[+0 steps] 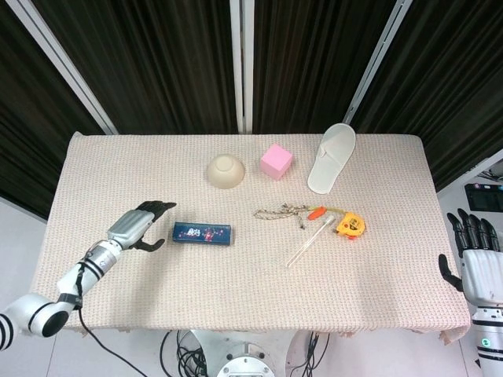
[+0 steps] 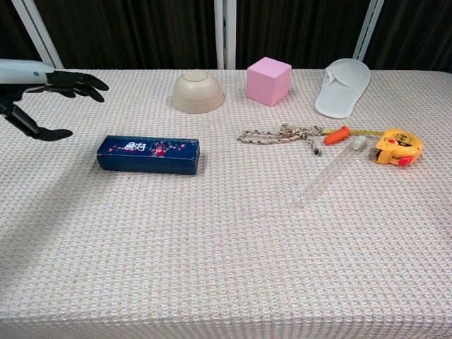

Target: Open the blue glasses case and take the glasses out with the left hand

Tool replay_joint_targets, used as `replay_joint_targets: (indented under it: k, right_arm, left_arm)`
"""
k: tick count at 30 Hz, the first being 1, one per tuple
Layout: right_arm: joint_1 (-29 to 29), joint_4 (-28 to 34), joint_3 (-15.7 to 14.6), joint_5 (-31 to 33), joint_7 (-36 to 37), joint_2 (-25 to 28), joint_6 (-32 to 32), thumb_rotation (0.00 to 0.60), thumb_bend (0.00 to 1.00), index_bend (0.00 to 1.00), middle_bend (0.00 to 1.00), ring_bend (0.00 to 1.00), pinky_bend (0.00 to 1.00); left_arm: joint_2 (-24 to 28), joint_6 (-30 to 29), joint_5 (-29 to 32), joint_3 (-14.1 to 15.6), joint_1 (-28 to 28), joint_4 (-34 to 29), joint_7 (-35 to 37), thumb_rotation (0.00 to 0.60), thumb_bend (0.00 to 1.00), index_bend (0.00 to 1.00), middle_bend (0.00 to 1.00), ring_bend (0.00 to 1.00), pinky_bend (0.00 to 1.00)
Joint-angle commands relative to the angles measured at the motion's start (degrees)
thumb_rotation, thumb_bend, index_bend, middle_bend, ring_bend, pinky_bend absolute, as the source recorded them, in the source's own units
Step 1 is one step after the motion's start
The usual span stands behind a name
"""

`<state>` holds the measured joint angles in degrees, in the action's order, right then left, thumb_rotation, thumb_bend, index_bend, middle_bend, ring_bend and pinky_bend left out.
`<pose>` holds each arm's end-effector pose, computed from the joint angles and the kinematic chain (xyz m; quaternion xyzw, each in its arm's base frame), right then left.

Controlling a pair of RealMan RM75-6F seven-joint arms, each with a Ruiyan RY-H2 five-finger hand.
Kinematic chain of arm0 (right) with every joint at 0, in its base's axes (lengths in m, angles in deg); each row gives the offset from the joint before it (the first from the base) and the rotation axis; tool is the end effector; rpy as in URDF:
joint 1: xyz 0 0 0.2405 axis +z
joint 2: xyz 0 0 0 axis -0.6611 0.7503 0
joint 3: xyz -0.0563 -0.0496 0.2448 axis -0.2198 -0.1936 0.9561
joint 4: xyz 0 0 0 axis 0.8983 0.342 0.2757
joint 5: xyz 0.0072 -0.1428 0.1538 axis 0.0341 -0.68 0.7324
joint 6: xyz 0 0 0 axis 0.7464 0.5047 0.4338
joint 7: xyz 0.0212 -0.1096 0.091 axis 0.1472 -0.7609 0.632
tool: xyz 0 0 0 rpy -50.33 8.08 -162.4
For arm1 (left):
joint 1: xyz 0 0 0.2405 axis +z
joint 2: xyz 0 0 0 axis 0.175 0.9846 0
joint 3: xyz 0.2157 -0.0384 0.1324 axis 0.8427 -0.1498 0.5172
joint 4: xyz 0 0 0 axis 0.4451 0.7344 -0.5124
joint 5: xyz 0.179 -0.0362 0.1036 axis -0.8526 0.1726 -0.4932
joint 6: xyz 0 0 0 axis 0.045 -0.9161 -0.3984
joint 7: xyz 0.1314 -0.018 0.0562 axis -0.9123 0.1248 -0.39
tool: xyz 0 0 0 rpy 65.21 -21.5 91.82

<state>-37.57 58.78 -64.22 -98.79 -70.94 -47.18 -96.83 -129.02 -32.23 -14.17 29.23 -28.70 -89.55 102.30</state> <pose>-0.3111 -0.1862 0.1722 0.5689 -0.3610 0.3839 0.6314 -0.2111 0.3373 0.0515 -0.7304 -0.5054 -0.3247 0.3251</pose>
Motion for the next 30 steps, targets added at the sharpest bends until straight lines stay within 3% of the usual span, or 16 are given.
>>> replay_joint_targets:
  k: [1, 16, 22, 30]
  right_arm:
    - [0.0, -0.1, 0.0, 0.0, 0.1, 0.0, 0.0, 0.600, 0.40, 0.00, 0.00, 0.00, 0.00]
    - [0.1, -0.7, 0.2, 0.2, 1.0, 0.0, 0.4, 0.600, 0.39, 0.00, 0.00, 0.00, 0.00]
    - [0.3, -0.6, 0.3, 0.3, 0.7, -0.1, 0.7, 0.600, 0.40, 0.00, 0.00, 0.00, 0.00]
    - [0.3, -0.6, 0.2, 0.7, 0.5, -0.2, 1.1, 0.600, 0.41, 0.00, 0.00, 0.00, 0.00]
  left_arm:
    - [-0.8, 3.0, 2.3, 0.3, -1.7, 1.3, -0.8, 0.600, 0.39, 0.04, 0.09, 0.00, 0.02]
    - [-2.7, 9.0, 9.0, 1.9, -4.8, 3.4, -2.9, 0.600, 0.39, 0.04, 0.12, 0.00, 0.02]
    - [-3.8, 7.9, 6.2, 1.2, -3.7, 2.6, 2.6, 0.600, 0.39, 0.04, 0.13, 0.00, 0.02]
    - [-3.0, 7.7, 1.6, 2.5, -3.6, 1.6, 5.6, 0.600, 0.39, 0.04, 0.18, 0.00, 0.02]
